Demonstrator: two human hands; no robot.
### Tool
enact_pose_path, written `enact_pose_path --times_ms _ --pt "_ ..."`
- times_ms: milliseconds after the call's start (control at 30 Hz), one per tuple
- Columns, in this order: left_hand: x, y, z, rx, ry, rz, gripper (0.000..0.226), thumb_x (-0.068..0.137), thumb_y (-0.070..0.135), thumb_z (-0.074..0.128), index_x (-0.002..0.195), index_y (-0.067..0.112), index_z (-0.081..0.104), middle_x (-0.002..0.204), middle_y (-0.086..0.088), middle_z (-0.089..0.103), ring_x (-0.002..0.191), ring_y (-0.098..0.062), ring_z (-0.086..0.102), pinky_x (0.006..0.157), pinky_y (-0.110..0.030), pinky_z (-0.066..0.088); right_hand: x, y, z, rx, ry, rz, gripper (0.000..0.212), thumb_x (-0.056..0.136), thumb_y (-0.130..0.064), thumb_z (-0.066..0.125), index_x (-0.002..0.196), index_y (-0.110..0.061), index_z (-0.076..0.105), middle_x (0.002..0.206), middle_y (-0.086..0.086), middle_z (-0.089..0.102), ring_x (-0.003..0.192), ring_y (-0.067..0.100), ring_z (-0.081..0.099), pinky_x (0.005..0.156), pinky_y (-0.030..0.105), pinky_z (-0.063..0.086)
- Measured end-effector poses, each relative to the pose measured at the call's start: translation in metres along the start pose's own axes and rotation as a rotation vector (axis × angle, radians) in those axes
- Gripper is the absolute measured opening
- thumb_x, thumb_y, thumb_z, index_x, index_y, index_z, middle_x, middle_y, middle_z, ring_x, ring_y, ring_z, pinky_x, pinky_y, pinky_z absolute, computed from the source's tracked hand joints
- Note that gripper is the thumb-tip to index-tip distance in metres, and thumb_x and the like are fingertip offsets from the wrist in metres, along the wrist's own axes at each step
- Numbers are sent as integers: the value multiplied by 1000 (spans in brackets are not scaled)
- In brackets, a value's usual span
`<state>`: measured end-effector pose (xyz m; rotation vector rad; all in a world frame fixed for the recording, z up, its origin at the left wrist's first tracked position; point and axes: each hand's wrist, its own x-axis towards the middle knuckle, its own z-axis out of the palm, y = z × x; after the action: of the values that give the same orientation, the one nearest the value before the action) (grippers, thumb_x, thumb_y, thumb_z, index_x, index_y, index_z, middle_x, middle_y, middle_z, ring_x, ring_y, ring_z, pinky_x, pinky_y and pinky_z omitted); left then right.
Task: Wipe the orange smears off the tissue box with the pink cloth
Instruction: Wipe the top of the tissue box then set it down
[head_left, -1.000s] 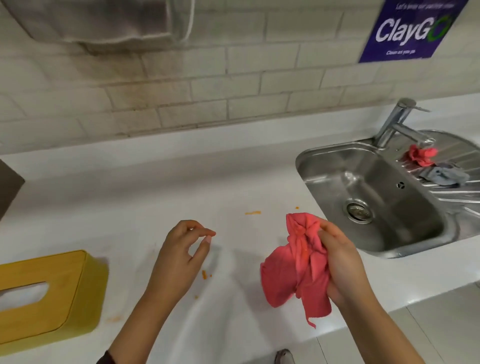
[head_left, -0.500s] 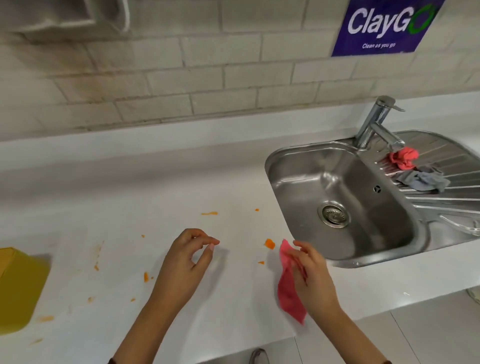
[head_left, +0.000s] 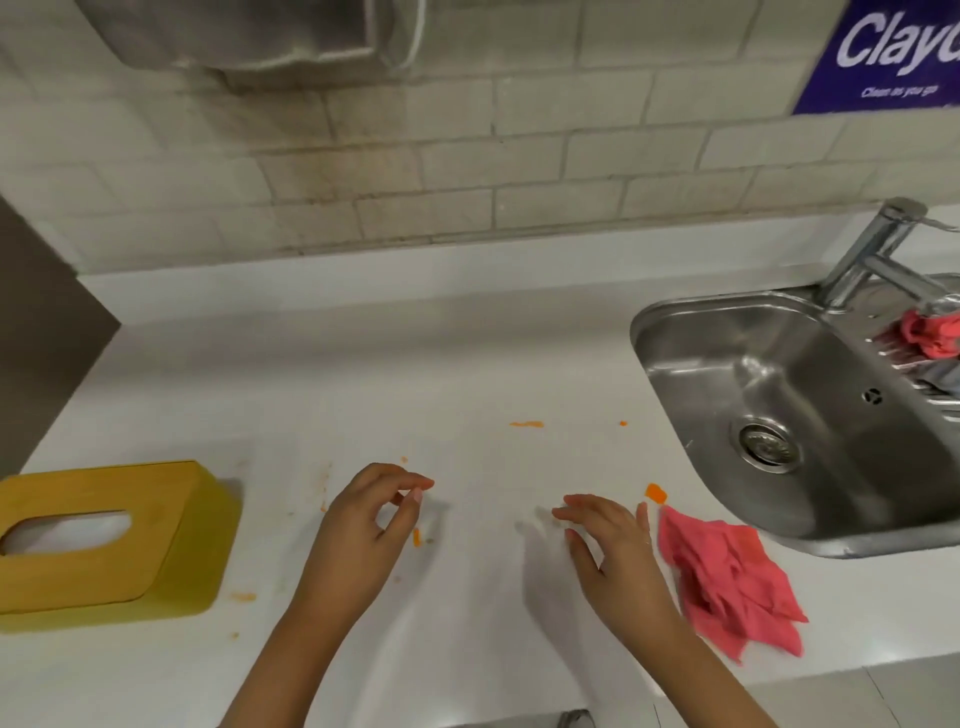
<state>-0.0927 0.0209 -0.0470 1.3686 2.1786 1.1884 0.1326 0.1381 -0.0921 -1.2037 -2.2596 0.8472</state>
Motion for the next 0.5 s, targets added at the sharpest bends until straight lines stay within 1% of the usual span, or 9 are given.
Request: enact_pose_path --times_ms 67,100,167,233,267,367,433,467,500 --pt "-4 -21 -35 16 43 -15 23 90 17 59 91 39 67 98 24 59 93 3 58 70 -1 40 4 -29 25 59 -13 -15 30 86 1 60 101 -24 70 111 -9 63 108 7 54 113 52 9" --pt "-7 -35 -58 25 74 -25 24 90 16 59 91 39 67 98 24 59 92 4 58 69 -1 40 6 -47 41 84 -13 -34 29 87 0 60 101 -23 69 109 -11 63 106 5 54 112 49 12" --pt "-11 -57 -91 35 121 -42 27 90 14 60 90 40 66 98 22 60 91 4 57 67 0 40 9 -75 65 130 -12 -70 28 88 1 60 100 -22 70 106 -13 63 103 4 56 107 42 23" --pt "-21 -82 -132 46 171 -70 31 90 12 60 87 42 64 97 20 61 90 3 57 69 0 39 13 -108 97 156 -16 -126 27 86 2 61 99 -20 70 104 -14 64 100 7 58 97 35 35" --pt "-23 -90 -143 47 183 -72 32 90 11 60 86 43 64 96 20 62 91 3 57 70 1 39 15 -118 105 167 -23 -132 27 86 3 61 100 -19 70 103 -15 63 99 10 58 93 31 38" --pt "-38 -118 -183 60 214 -103 32 90 12 59 87 42 65 96 21 63 95 7 56 74 1 38 18 -157 141 191 -59 -152 28 86 3 61 100 -19 70 100 -20 61 99 9 57 90 18 37" --pt "-48 -134 -205 60 245 -104 30 90 14 59 87 44 65 97 23 63 98 10 54 78 2 37 18 -180 161 205 -89 -164 27 87 2 61 101 -19 70 100 -20 62 98 6 57 89 5 33" --pt "-53 -142 -215 54 267 -109 29 90 15 59 87 43 65 98 25 62 99 11 53 79 3 36 19 -191 171 218 -113 -167 26 88 0 60 101 -20 70 100 -20 62 98 4 56 88 0 31" --pt "-56 -148 -221 54 287 -120 27 90 12 59 88 39 66 99 26 61 98 12 53 79 3 36 19 -199 177 233 -142 -160 25 89 -2 60 102 -21 69 101 -21 61 99 2 56 88 -2 30"
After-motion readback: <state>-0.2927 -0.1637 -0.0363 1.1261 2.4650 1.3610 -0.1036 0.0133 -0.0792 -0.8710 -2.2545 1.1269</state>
